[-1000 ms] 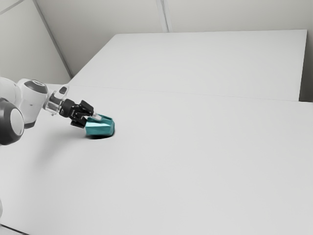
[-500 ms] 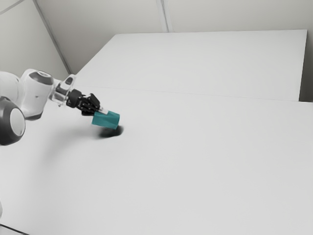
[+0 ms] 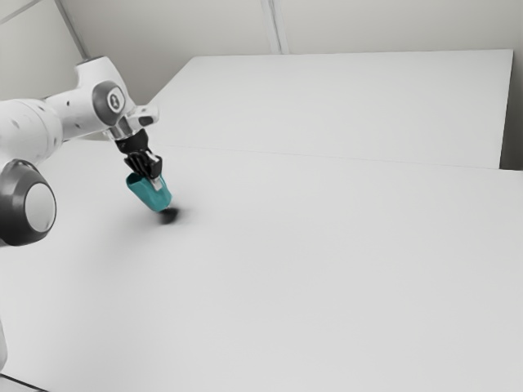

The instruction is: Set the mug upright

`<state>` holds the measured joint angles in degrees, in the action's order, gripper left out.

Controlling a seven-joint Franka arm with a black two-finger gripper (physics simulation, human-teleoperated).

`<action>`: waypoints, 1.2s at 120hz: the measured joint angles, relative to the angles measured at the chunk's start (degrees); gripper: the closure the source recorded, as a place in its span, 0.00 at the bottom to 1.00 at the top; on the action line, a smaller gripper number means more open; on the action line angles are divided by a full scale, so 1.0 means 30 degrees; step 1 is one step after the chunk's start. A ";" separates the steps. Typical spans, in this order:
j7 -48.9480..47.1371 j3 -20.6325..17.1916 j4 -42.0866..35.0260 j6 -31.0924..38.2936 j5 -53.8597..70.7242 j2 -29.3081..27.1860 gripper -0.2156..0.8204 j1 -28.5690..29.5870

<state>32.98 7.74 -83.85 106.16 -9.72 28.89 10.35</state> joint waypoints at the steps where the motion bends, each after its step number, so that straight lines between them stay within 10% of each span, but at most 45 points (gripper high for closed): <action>1: -0.0066 0.0003 -0.0026 0.0102 0.0215 -0.0001 0.97 -0.0008; 52: -0.2782 0.0182 -0.0826 0.3335 0.3408 0.0833 0.97 -0.0015; 97: -0.4361 0.0202 0.0072 0.2822 0.3709 0.0629 0.37 -0.0122; 144: -0.5745 -0.0873 0.4230 -0.5282 0.4183 -0.4325 0.23 -0.0900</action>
<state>15.74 5.12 -71.16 90.31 2.83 15.92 7.65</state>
